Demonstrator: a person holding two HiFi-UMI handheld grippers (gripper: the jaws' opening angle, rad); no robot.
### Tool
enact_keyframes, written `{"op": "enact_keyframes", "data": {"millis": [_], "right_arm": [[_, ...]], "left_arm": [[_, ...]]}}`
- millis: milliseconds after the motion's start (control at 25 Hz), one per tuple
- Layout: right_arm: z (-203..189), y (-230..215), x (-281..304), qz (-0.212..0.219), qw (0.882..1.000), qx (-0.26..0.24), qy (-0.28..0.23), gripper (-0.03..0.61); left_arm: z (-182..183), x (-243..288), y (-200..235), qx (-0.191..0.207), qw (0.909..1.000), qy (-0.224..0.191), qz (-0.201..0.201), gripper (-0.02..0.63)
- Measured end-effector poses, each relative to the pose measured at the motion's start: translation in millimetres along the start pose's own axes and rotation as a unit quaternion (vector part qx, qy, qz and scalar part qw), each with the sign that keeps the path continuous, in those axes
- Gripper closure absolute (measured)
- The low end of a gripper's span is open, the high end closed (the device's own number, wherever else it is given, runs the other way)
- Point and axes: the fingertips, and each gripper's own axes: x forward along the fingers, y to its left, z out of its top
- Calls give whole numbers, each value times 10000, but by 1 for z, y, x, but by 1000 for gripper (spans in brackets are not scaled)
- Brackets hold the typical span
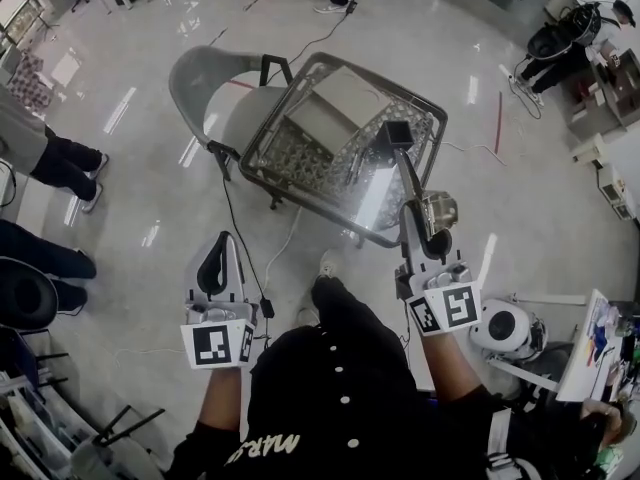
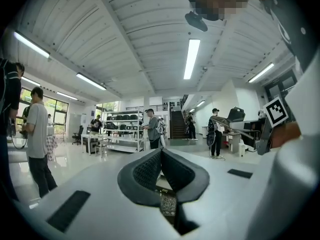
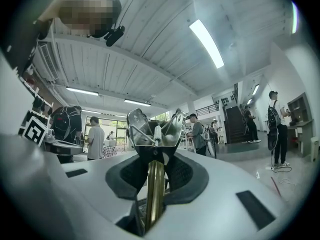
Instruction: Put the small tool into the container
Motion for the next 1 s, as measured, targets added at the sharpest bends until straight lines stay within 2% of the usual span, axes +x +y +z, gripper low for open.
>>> {"op": "enact_keyframes", "data": {"millis": [440, 800, 1000], "right_arm": [[4, -44, 78, 87, 10000, 9, -27, 488], [10, -100, 115, 117, 9997, 90, -188, 488], [12, -116, 134, 182, 9995, 150, -230, 488]], "left_arm": [[12, 85, 13, -6, 10000, 37, 74, 588], [34, 149, -4, 86, 9998, -70, 135, 588], [46, 172, -9, 140, 9996, -158, 195, 588]]}}
